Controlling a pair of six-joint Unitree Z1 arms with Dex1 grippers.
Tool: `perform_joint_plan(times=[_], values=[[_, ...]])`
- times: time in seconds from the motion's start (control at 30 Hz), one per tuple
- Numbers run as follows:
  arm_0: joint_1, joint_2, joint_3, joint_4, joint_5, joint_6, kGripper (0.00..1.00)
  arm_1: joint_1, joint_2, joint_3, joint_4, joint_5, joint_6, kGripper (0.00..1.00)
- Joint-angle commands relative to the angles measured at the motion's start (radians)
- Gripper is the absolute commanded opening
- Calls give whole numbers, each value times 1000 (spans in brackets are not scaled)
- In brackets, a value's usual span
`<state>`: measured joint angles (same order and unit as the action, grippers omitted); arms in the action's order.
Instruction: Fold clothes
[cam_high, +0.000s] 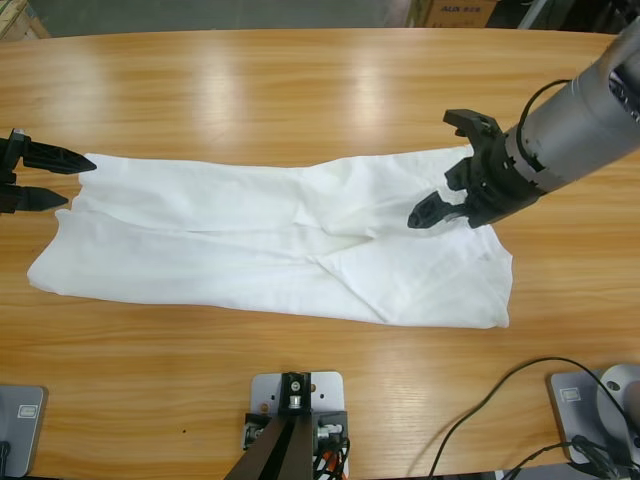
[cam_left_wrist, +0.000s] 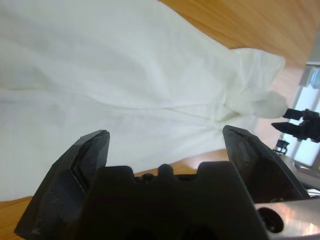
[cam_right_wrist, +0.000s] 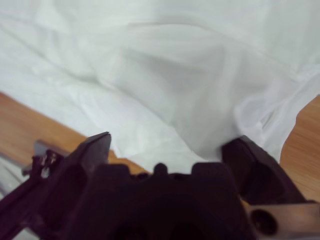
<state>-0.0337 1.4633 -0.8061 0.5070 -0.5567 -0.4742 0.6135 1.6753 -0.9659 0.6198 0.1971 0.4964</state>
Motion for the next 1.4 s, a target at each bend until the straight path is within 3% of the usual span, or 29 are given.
perform_joint_plan(times=[0.03, 0.47, 0.5, 0.57, 0.6, 1.0, 1.23, 1.4], values=[[11, -20, 32, 11, 9, 12, 872, -11, -38, 121, -92, -33, 57, 885], [1, -38, 39, 15, 9, 11, 872, 21, -86, 200, -129, -32, 79, 839], [1, -40, 40, 15, 9, 11, 872, 26, -85, 204, -129, -33, 83, 689], [1, -43, 41, 16, 9, 11, 872, 28, -85, 210, -132, -31, 86, 151], [1, -45, 41, 16, 9, 11, 872, 28, -87, 213, -134, -31, 90, 9], [-1, -74, 50, 18, 9, 9, 872, 28, -84, 233, -143, 3, 101, 0], [-7, -75, 50, 19, 9, 8, 872, 22, -160, 194, -143, 171, 91, 0], [-8, -84, 50, 26, 9, 8, 872, -89, -209, 149, -134, 289, 83, 0]])
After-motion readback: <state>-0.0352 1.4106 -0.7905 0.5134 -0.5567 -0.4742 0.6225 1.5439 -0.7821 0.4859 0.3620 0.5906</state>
